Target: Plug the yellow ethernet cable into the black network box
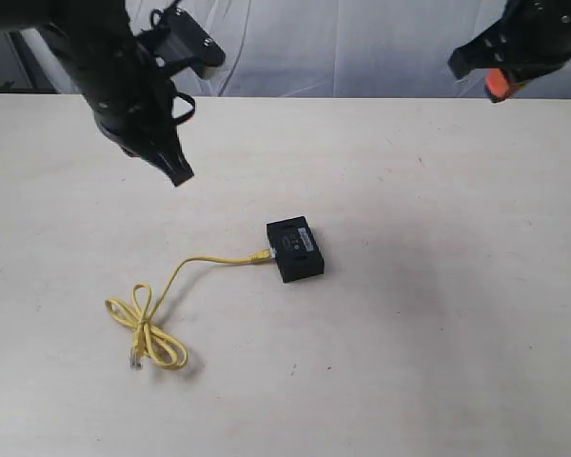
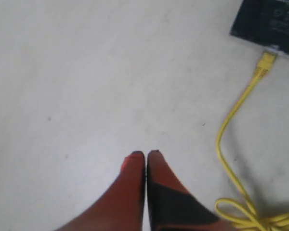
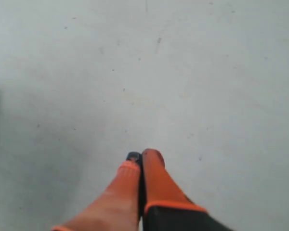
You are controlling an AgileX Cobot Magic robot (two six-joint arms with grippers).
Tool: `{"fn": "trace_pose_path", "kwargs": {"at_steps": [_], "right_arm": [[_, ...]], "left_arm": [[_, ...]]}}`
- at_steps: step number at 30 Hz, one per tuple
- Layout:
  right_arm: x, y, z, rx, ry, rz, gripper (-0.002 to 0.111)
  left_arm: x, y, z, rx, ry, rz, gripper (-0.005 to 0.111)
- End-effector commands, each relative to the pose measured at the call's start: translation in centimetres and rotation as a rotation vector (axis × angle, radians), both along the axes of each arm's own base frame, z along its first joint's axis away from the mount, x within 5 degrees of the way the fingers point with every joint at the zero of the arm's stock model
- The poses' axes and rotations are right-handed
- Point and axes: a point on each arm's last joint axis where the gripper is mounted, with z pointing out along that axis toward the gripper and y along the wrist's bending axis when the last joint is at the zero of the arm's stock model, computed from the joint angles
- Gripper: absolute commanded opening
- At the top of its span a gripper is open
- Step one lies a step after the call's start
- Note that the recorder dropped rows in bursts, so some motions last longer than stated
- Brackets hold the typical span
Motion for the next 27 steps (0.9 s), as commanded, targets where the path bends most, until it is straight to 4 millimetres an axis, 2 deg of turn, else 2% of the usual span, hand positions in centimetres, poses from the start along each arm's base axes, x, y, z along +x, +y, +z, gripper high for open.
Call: {"fn": "trace_pose_path", "kwargs": {"at_steps": [1, 5, 9, 15, 18, 27], "right_arm": [[-3.3, -2.0, 1.5, 0.015, -0.052, -0.063, -0.001], [-6.3, -2.2, 2.4, 0.037, -0.141, -0.071, -0.001], [-9.8, -2.6, 3.7, 0.074, -0.276, -0.088, -0.001], [-14.8, -3.1, 5.5, 0.12, -0.452, -0.094, -0.001], [-16.9, -3.2, 6.0, 0.151, -0.544, -0.099, -0.001], [-22.1, -3.8, 6.3, 0.197, -0.739, -0.104, -0.001]], "left_arm": [[-0.8, 2.9, 2.8, 0.001, -0.027, 0.127, 0.0], [-2.0, 5.5, 5.3, -0.057, -0.093, 0.23, 0.0], [-4.0, 7.7, 6.7, -0.111, -0.164, 0.282, 0.0], [-7.6, 9.5, 8.3, -0.221, -0.331, 0.309, 0.0], [-9.4, 10.0, 8.6, -0.275, -0.401, 0.312, 0.0], [-14.4, 11.3, 7.9, -0.389, -0.561, 0.296, 0.0]]}}
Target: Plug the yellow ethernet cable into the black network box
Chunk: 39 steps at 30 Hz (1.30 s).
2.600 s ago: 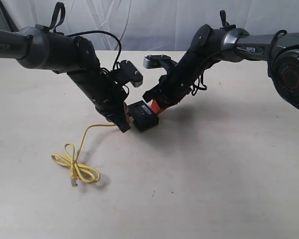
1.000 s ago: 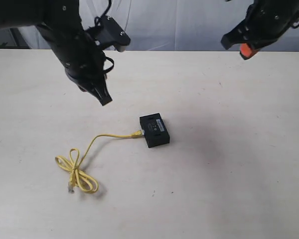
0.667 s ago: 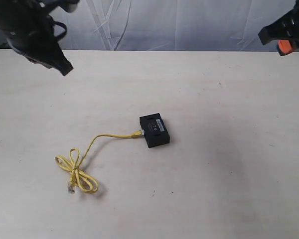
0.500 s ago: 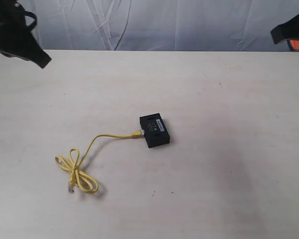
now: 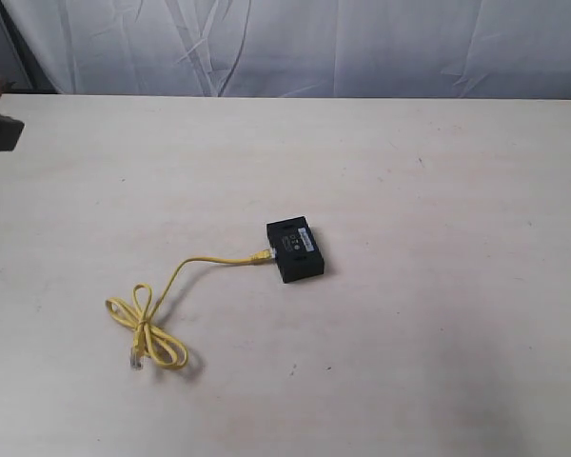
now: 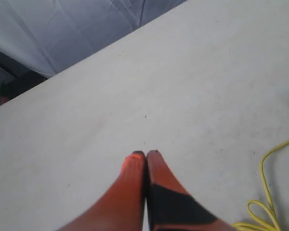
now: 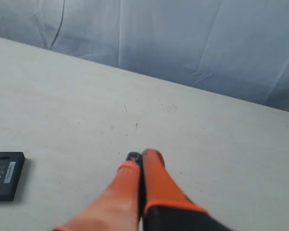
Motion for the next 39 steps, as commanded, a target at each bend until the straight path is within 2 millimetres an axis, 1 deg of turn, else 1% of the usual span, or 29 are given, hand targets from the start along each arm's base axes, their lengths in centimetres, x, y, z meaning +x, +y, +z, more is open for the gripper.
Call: {"fn": "trace_pose_path", "kwargs": {"at_steps": [1, 5, 10, 17, 21, 25, 30, 33, 35, 37, 39], "right_arm": [[-2.2, -0.3, 0.3, 0.015, -0.089, -0.009, -0.001], [-4.1, -0.6, 0.3, 0.021, -0.14, -0.009, -0.001], [-5.8, -0.8, -0.6, 0.035, -0.234, -0.017, -0.001], [-8.1, -1.1, -1.8, 0.05, -0.349, -0.026, -0.001], [-9.3, -1.3, -2.6, 0.059, -0.416, -0.03, -0.001], [-10.2, -1.5, -3.7, 0.066, -0.47, -0.035, -0.001], [-11.2, -1.6, -5.2, 0.068, -0.487, -0.035, -0.001], [-12.2, -1.7, -5.6, 0.076, -0.53, -0.035, -0.001], [-12.9, -1.7, -5.8, 0.115, -0.572, -0.034, -0.001], [-12.8, -1.7, -6.9, 0.119, -0.595, -0.04, -0.001], [-12.8, -1.8, -6.8, 0.123, -0.625, -0.045, -0.001]], "left_arm": [[-2.4, 0.7, -0.2, -0.064, -0.1, 0.002, 0.0], [-4.2, 1.2, -0.2, -0.111, -0.183, 0.001, 0.0], [-6.5, 1.8, -0.4, -0.147, -0.277, -0.01, 0.0], [-9.2, 2.4, -1.7, -0.21, -0.404, -0.031, 0.0], [-10.6, 2.8, -2.7, -0.248, -0.449, -0.035, 0.0], [-11.7, 3.1, -3.3, -0.266, -0.487, -0.037, 0.0], [-13.3, 3.6, -3.6, -0.291, -0.543, -0.04, 0.0], [-14.0, 3.7, -4.0, -0.33, -0.559, -0.037, 0.0], [-14.6, 3.8, -4.0, -0.37, -0.59, -0.039, 0.0], [-14.8, 3.8, -4.0, -0.435, -0.618, -0.038, 0.0], [-14.5, 3.7, -4.9, -0.464, -0.654, -0.039, 0.0]]}}
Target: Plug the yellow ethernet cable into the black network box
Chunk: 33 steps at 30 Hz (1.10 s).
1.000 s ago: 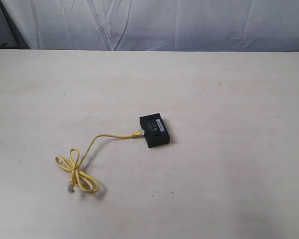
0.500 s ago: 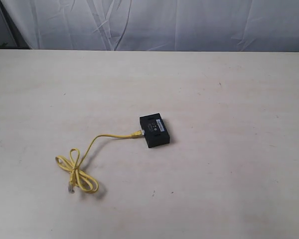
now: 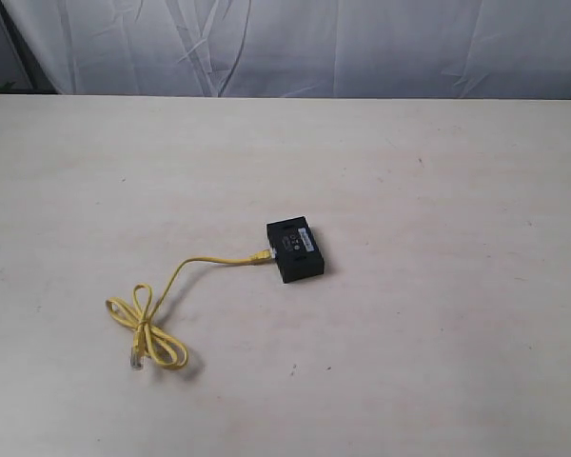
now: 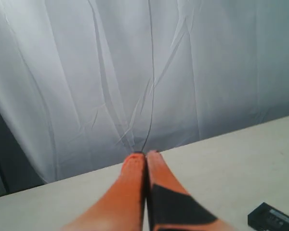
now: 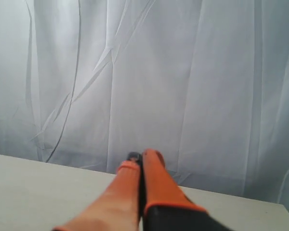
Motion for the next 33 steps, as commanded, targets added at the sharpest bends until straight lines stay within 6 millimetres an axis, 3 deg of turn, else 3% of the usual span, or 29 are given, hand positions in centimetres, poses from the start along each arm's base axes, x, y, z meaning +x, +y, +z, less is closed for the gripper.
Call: {"fn": "trace_pose_path", "kwargs": {"at_steps": [1, 21, 24, 33], "right_arm": [[0.0, -0.1, -0.2, 0.012, -0.049, -0.012, -0.001], [0.0, 0.0, -0.3, 0.065, -0.035, 0.005, -0.001], [0.0, 0.0, -0.3, 0.065, -0.035, 0.005, -0.001], [0.0, 0.0, -0.3, 0.065, -0.035, 0.005, -0.001]], "left_arm": [[0.3, -0.1, -1.1, -0.077, -0.074, -0.006, 0.0], [0.3, -0.1, -1.2, -0.07, -0.092, -0.005, 0.0], [0.4, -0.1, -1.3, -0.171, -0.051, -0.013, 0.0], [0.0, 0.7, -2.6, -0.167, 0.069, 0.122, 0.0]]}}
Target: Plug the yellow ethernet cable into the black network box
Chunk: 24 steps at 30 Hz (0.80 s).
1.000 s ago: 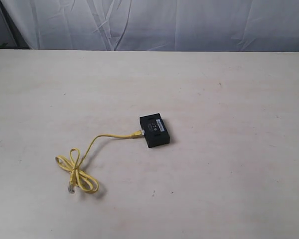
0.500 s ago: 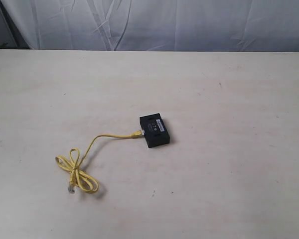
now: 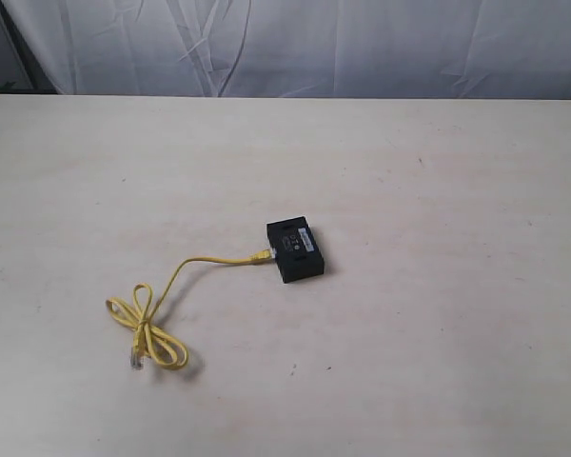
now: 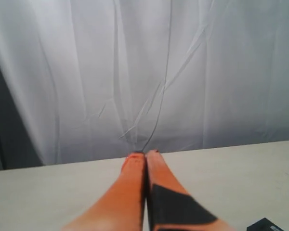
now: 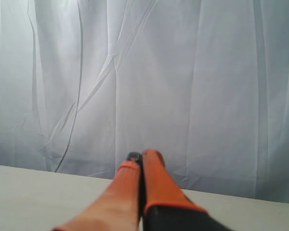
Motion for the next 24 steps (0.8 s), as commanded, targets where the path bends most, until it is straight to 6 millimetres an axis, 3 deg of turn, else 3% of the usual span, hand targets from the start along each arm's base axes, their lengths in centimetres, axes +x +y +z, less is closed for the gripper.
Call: {"fn": "trace_pose_path", "kwargs": {"at_steps": [1, 19, 24], "right_arm": [[0.0, -0.1, 0.1, 0.004, -0.015, -0.008, -0.001], [0.0, -0.1, 0.1, 0.004, -0.015, -0.008, -0.001], [0.0, -0.1, 0.1, 0.004, -0.015, -0.008, -0.001]], "left_arm": [[-0.4, 0.5, -0.8, -0.034, 0.05, 0.067, 0.0], [-0.7, 1.5, -8.2, -0.048, 0.133, 0.229, 0.0], [-0.8, 1.4, -8.7, -0.042, 0.165, 0.227, 0.0]]}}
